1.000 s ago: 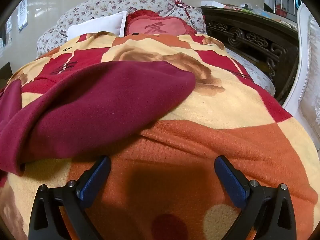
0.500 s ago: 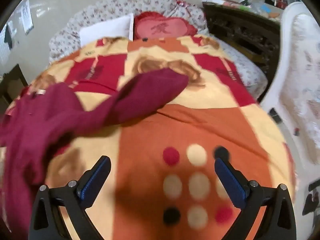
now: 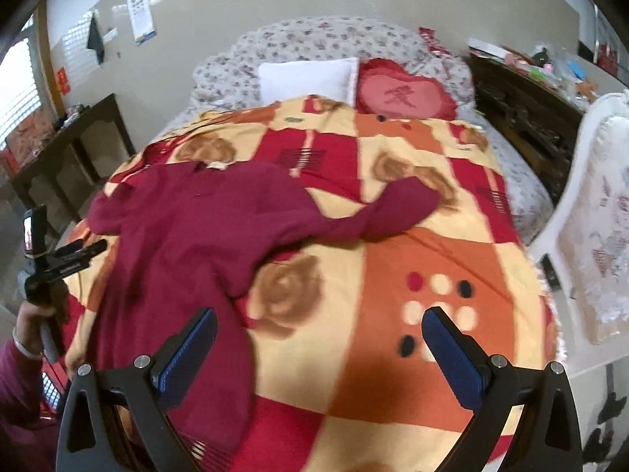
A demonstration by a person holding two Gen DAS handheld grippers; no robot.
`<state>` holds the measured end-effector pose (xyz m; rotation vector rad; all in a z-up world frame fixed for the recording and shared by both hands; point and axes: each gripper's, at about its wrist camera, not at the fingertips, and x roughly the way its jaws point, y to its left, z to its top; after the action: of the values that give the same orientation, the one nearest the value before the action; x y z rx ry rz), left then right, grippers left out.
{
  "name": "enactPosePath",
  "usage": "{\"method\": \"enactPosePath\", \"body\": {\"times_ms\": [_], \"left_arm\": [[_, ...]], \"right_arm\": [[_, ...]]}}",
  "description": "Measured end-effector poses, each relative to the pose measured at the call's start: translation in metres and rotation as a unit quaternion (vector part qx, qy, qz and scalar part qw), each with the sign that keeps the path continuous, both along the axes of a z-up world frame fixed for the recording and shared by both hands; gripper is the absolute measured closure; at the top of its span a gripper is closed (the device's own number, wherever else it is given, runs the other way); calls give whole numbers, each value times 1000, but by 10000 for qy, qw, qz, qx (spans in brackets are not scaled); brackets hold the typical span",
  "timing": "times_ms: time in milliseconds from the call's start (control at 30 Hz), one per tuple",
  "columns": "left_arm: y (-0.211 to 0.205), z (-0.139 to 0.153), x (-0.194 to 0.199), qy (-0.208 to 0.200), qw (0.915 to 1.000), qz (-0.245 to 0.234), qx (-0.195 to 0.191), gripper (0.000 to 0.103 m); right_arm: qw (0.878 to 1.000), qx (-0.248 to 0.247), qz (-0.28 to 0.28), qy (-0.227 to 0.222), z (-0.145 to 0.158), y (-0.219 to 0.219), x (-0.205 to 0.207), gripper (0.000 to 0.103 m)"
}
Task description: Fold small clothes
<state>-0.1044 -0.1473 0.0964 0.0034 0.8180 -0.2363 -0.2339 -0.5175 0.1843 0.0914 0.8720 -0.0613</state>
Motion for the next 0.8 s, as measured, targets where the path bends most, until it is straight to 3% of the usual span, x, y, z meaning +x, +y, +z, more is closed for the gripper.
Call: {"method": "enactPosePath", "body": {"times_ms": [267,500,800], "left_arm": [[-5,0,-3,-77,9998,49,184,1],[0,-5,3,3,9997,140,181,1],[2,-13,12,108,9997,179,84,1]], "right_arm": [[9974,644,257,-174,-49,73,64,0],[9982,456,359,-133,-78,123,111,0],[9994,291,178,-17,-95,128,139,0]]}}
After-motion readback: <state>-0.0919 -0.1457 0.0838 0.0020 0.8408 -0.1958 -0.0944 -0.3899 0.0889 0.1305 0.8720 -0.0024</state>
